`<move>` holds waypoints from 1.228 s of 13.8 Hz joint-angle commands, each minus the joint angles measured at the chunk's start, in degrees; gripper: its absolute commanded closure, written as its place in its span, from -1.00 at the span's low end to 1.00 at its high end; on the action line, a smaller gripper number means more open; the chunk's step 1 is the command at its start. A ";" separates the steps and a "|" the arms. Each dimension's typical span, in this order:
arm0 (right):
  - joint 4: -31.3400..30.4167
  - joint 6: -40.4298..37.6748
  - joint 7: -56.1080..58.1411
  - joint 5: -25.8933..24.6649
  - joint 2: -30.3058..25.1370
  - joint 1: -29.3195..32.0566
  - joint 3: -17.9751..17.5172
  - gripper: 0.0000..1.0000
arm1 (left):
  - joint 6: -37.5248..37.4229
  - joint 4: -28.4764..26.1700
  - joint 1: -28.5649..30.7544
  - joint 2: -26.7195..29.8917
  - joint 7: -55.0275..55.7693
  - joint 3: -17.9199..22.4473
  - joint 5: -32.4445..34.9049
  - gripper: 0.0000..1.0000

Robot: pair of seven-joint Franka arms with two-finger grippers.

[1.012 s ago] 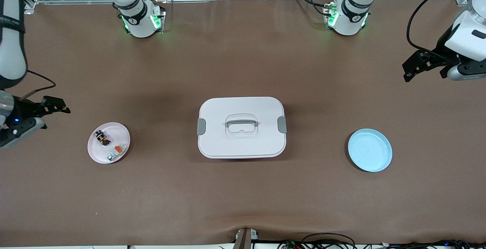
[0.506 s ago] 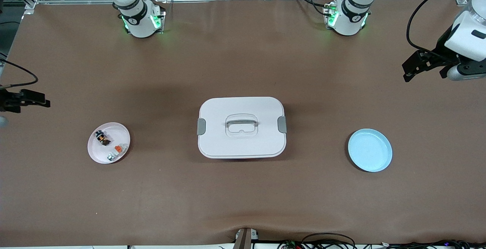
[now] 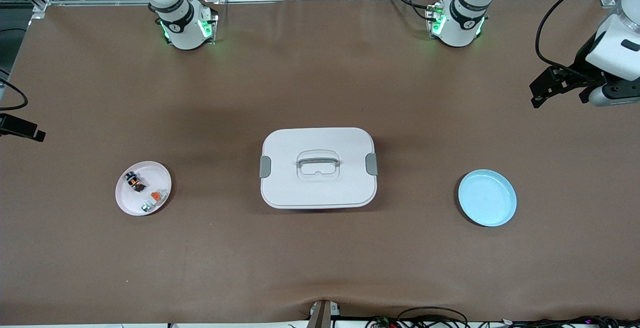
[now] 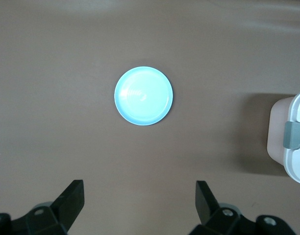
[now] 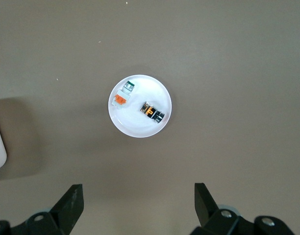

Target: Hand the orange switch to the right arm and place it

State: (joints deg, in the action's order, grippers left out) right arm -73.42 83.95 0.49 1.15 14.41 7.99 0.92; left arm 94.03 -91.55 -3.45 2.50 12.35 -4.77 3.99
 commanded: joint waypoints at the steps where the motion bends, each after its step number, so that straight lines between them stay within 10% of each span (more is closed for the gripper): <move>1: 0.65 -2.13 -1.98 0.08 -2.71 -1.13 -0.22 -1.00 | 0.02 -0.39 0.11 0.49 -0.40 -0.06 -0.74 -1.00; 17: 0.21 -6.08 -1.89 0.35 -7.99 -2.71 0.48 -1.00 | -0.94 1.28 0.03 -0.04 -2.15 -0.06 -0.92 -1.00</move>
State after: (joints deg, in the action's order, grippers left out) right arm -72.67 78.49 -0.49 1.23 7.86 6.35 1.08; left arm 94.02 -91.06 -3.44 2.49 11.35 -4.77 3.99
